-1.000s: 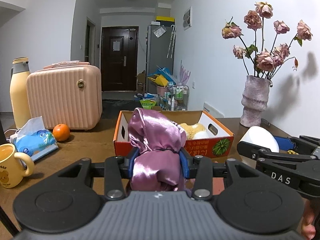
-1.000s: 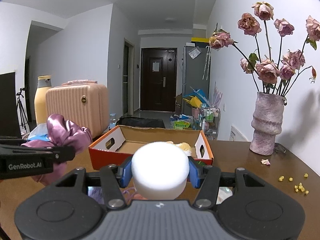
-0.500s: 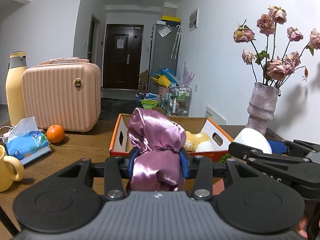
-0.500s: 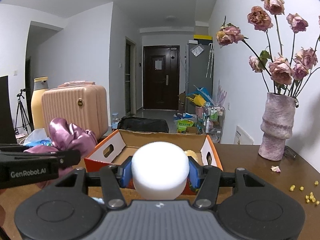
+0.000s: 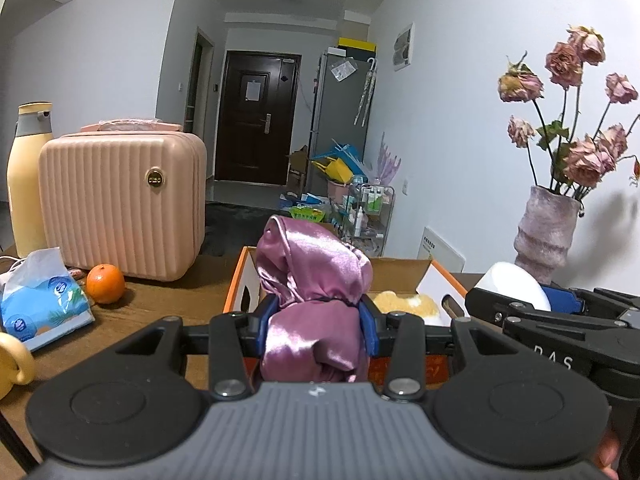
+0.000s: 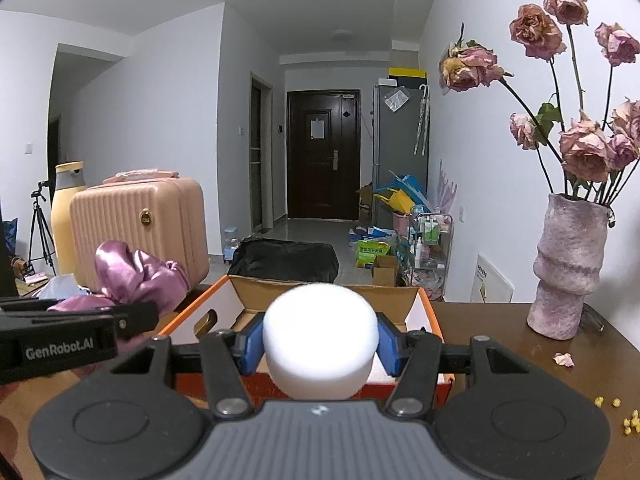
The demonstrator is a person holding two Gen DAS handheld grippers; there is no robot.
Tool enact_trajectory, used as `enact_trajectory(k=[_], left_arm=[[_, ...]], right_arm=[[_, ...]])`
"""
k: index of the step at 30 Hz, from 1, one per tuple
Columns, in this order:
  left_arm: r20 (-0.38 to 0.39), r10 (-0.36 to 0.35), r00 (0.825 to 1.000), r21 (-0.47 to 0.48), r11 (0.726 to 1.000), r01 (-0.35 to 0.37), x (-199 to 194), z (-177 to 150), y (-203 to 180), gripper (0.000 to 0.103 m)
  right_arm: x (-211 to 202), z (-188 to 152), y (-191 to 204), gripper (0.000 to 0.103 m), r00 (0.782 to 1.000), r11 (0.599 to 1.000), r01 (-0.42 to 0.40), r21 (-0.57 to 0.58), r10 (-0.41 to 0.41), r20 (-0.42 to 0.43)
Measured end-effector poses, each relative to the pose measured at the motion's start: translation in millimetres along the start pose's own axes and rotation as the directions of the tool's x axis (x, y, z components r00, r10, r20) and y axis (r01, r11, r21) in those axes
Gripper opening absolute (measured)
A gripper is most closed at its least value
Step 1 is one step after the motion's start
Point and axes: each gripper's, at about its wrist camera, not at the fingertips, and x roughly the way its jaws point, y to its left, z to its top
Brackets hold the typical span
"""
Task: Organize soft objects
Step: 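Carry the pink scrunchie with the left tool while the right tool carries the round sponge over the box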
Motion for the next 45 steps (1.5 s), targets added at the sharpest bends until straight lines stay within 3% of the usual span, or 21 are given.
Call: enact_trajectory(k=[26,45], left_arm=[[-0.03,0.028,0.999,0.005,1.0,-0.028,90.8,19.9,-1.6,0.043],[-0.077,0.066,0.995,0.025,0.998,-0.064,136.4,21.2,2.3,0.043]], right_arm=[[88.0,30.4,-13.6,0.055,0.998,1.0,-0.001,-0.013,0.001,-0.058],[139.6,21.8,-13.8,0.055,0.983,1.0,0.005,-0.025,-0.01,-0.182]])
